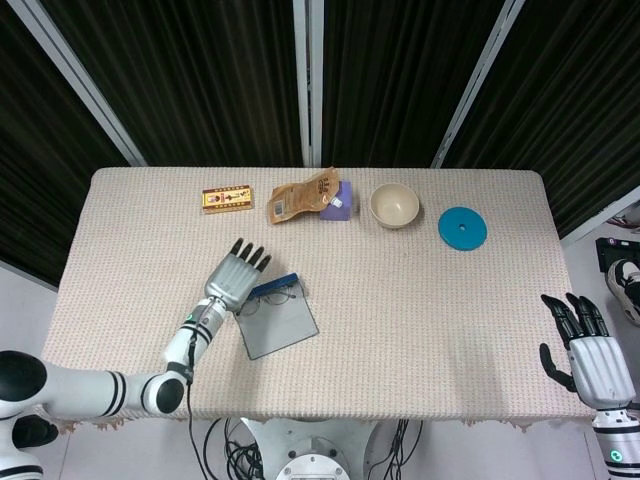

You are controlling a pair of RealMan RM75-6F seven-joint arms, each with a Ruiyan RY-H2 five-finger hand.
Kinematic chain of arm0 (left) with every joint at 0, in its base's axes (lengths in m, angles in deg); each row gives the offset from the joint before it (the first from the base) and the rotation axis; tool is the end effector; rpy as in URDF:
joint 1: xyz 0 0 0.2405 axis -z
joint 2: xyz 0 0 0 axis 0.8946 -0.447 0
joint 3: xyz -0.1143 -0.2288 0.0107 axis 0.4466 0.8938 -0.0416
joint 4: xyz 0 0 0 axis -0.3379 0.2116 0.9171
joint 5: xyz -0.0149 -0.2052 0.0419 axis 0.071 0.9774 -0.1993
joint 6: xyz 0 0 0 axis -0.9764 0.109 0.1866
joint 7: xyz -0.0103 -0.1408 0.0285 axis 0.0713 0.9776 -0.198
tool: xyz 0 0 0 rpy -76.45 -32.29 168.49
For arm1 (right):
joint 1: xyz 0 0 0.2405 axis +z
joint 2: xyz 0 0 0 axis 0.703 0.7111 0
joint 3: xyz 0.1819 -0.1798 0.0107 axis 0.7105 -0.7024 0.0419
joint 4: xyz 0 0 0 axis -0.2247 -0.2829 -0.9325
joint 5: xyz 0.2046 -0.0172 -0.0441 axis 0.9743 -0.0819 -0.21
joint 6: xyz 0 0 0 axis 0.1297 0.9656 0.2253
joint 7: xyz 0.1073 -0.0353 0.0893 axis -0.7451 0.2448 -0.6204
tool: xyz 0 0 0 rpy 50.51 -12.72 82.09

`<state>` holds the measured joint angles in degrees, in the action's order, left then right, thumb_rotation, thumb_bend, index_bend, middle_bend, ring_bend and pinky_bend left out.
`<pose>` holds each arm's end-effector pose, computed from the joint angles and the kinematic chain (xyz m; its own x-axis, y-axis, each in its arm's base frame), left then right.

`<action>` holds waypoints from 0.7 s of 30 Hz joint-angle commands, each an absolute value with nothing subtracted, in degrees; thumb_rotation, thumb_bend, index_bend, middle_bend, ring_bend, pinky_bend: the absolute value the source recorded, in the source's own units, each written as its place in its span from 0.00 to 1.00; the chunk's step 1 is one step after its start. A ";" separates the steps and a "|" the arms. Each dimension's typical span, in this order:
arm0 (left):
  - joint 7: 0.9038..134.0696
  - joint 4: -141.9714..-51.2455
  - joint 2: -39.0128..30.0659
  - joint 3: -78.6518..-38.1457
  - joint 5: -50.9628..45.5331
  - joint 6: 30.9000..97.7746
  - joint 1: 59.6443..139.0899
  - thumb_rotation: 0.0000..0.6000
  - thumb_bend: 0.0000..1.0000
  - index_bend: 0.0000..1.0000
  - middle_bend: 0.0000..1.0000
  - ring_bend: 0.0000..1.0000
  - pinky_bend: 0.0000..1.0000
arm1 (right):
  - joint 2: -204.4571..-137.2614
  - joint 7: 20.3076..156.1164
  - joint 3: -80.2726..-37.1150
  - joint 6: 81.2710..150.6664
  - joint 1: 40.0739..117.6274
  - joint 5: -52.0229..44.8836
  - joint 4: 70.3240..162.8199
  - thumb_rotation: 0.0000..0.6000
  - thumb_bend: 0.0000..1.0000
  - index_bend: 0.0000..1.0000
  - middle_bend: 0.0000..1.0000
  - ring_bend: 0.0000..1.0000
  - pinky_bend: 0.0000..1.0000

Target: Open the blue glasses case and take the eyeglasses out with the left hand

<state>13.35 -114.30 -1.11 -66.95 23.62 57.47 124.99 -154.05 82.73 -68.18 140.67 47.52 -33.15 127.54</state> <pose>-0.1174 0.3584 -0.0258 0.8596 0.1985 0.4707 0.5052 -0.4675 -0.7254 -0.3218 -0.1629 0.1538 0.3647 0.0037 0.9311 -0.9277 -0.0843 0.3637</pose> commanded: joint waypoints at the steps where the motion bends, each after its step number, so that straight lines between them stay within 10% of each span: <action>1: 12.74 -110.65 -0.07 -66.93 24.77 57.16 125.19 1.00 0.14 0.02 0.02 0.00 0.00 | -154.06 82.76 -68.19 140.69 47.41 -33.00 127.55 1.00 0.48 0.00 0.15 0.00 0.03; 21: 28.60 -85.69 8.96 -60.40 12.35 46.73 126.19 1.00 0.14 0.05 0.04 0.00 0.00 | -153.85 83.78 -68.11 140.56 47.01 -32.28 128.42 1.00 0.48 0.00 0.15 0.00 0.03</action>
<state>27.06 -84.99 8.70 -61.72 11.81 48.92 125.83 -153.85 83.77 -68.11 140.57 47.01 -32.28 128.42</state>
